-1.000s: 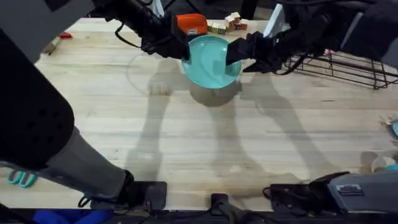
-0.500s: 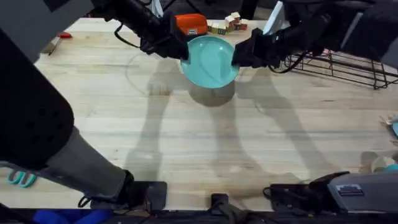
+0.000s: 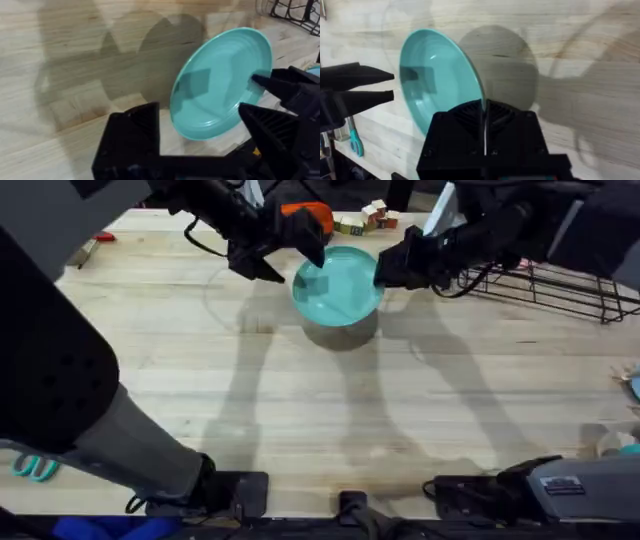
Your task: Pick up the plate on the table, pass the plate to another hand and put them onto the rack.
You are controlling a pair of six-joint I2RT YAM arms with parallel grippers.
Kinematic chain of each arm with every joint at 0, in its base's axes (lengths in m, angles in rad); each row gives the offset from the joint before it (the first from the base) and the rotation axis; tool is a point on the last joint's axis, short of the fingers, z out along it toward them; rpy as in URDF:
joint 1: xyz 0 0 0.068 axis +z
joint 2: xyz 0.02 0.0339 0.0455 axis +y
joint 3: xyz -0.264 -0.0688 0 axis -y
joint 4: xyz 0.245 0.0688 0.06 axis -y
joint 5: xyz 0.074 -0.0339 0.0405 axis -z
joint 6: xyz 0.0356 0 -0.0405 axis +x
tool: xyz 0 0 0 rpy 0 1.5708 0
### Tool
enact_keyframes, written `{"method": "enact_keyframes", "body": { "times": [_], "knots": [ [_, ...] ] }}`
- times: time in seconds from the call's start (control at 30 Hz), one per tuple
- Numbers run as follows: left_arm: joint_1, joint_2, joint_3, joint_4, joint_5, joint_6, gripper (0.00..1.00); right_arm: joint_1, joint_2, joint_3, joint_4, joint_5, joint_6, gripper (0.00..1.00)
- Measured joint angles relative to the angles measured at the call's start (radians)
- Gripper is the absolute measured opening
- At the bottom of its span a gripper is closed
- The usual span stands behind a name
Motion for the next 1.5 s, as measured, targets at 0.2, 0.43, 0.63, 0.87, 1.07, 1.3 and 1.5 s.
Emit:
{"method": "enact_keyframes", "body": {
  "times": [0.2, 0.43, 0.63, 0.87, 1.07, 1.3, 1.5],
  "knots": [
    [0.007, 0.0, 0.0, -0.008, 0.003, 0.0, 0.994, 0.0, 0.0, 0.0, 0.0, 0.041, -0.006, 0.03],
    [0.085, 0.0, 0.0, -0.068, 0.003, 0.0, 0.994, -0.001, 0.0, 0.0, 0.0, 0.068, -0.095, 0.028],
    [0.175, -0.008, 0.0, -0.075, 0.002, 0.02, 0.995, -0.048, -0.008, 0.027, -0.011, 0.099, -0.171, 0.028],
    [0.324, -0.224, 0.001, -0.076, -0.018, 0.061, 0.994, -0.221, -0.128, 0.135, -0.016, 0.193, -0.36, 0.029],
    [0.378, -0.282, 0.005, -0.077, -0.026, 0.065, 0.993, -0.302, -0.175, 0.136, 0.004, 0.254, -0.536, 0.028],
    [0.388, -0.283, 0.005, -0.083, -0.027, 0.065, 0.993, -0.412, -0.233, 0.136, 0.084, 0.384, -0.722, 0.028],
    [0.388, -0.283, 0.005, -0.085, -0.027, 0.064, 0.993, -0.494, -0.243, 0.136, 0.139, 0.443, -0.847, 0.028]
  ]
}}
